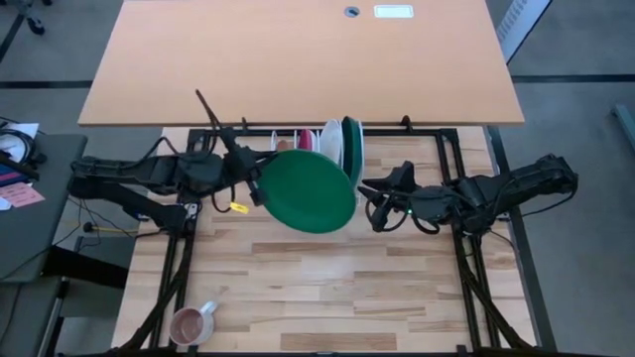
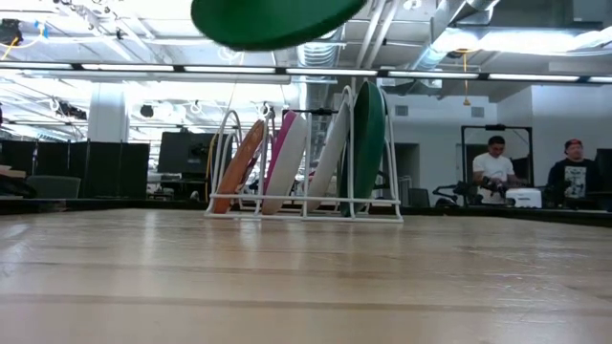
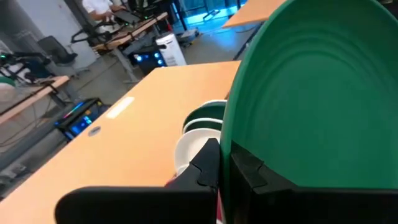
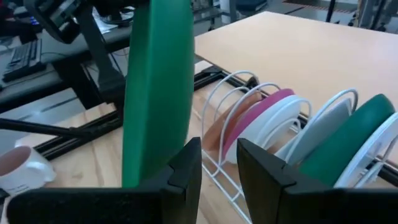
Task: Sort dishes
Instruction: Put the green plate in the dish rack
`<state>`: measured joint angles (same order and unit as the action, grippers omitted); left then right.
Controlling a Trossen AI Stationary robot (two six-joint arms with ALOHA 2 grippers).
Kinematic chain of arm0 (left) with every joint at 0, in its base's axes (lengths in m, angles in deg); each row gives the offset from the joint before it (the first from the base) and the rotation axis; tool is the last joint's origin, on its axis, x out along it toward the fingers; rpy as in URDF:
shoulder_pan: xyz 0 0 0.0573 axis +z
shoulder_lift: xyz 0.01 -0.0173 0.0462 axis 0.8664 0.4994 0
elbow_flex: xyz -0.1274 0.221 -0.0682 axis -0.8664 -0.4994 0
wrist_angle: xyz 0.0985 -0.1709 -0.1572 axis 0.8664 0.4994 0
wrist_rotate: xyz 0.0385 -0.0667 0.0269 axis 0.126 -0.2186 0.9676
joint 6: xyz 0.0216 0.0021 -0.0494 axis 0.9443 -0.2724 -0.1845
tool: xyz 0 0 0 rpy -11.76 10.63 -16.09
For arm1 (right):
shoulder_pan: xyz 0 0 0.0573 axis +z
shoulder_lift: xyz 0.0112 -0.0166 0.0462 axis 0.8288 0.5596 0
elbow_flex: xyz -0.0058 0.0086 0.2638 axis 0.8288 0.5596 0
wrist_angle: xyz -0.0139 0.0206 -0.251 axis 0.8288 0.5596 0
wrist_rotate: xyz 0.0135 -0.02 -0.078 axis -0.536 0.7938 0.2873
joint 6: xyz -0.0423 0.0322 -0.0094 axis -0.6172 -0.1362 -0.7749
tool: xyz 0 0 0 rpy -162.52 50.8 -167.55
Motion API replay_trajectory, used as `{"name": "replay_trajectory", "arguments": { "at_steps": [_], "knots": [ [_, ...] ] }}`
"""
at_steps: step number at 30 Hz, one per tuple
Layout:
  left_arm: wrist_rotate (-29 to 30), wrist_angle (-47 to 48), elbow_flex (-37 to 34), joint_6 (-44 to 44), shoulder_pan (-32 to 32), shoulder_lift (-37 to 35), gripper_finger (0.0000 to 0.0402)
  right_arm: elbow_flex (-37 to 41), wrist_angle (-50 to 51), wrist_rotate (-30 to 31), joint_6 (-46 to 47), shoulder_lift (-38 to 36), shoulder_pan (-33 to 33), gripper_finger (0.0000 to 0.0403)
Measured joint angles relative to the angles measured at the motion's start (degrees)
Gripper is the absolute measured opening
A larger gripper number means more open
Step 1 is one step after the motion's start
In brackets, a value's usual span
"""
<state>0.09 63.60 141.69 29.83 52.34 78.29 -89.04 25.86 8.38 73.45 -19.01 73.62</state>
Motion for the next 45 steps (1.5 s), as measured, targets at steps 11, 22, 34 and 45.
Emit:
{"name": "replay_trajectory", "arguments": {
  "at_steps": [11, 22, 34, 45],
  "knots": [
    [0.34, 3.57, -0.53, -0.3, -2.1, 0.02, 0.0, 0.0, -6.38, 6.88, -7.08, 0.0, 1.9, 0.0113],
    [5.41, 3.62, -0.51, 0.77, -2.08, 0.06, 0.0, 0.0, -10.51, 6.85, -19.87, 0.52, 7.63, 0.0195],
    [5.39, 4.02, -0.47, 0.09, -2.08, 0.06, 0.0, 0.0, -23.61, 6.81, -28.97, 4.83, 8.27, 0.0244],
    [5.37, 3.93, -0.43, 1.96, -2.08, 0.39, 0.0, -0.04, -32.13, 7.08, -44.02, 9.15, 6.08, 0.0244]
  ]
}}
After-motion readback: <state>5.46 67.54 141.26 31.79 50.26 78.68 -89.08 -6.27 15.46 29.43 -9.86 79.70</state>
